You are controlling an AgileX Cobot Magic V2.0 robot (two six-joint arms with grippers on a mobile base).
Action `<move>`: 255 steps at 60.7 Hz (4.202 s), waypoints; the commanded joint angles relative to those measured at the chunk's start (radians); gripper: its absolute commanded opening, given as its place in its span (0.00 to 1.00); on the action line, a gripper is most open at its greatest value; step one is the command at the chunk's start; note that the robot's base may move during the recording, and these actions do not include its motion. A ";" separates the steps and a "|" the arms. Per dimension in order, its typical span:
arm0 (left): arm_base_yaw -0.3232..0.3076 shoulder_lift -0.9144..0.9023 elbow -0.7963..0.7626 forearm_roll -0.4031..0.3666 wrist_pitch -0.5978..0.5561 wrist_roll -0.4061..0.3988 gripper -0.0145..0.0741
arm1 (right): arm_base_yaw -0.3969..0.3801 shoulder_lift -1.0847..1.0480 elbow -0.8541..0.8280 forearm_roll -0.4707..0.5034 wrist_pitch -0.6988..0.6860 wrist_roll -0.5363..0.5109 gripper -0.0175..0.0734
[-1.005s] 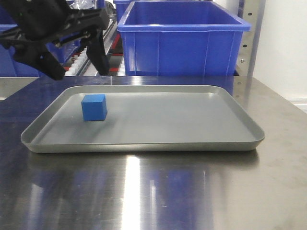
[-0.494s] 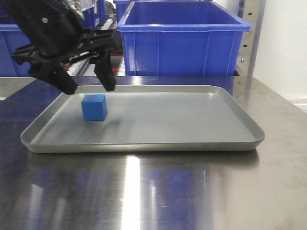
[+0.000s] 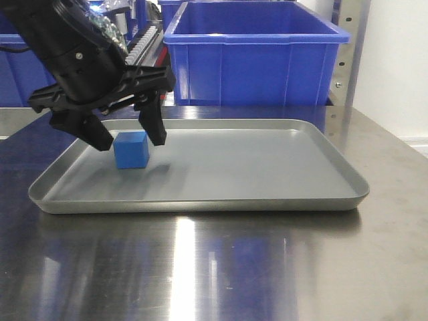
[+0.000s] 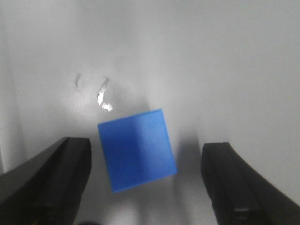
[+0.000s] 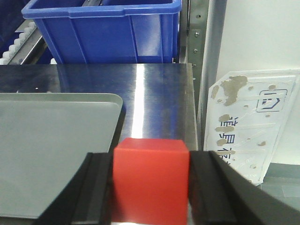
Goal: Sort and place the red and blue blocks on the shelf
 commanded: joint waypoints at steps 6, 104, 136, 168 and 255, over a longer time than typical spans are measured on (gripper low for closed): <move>-0.007 -0.046 -0.031 -0.014 -0.074 -0.015 0.77 | -0.007 0.001 -0.030 -0.009 -0.094 -0.001 0.26; 0.005 0.010 -0.031 -0.005 -0.052 -0.015 0.77 | -0.007 0.001 -0.030 -0.009 -0.094 -0.001 0.26; 0.005 -0.005 -0.031 -0.027 -0.040 -0.015 0.31 | -0.007 0.001 -0.030 -0.009 -0.094 -0.001 0.26; 0.225 -0.372 -0.022 0.078 -0.011 -0.009 0.31 | -0.007 0.001 -0.030 -0.009 -0.094 -0.001 0.26; 0.325 -1.141 0.618 0.206 -0.137 -0.007 0.31 | -0.007 0.001 -0.030 -0.009 -0.094 -0.001 0.26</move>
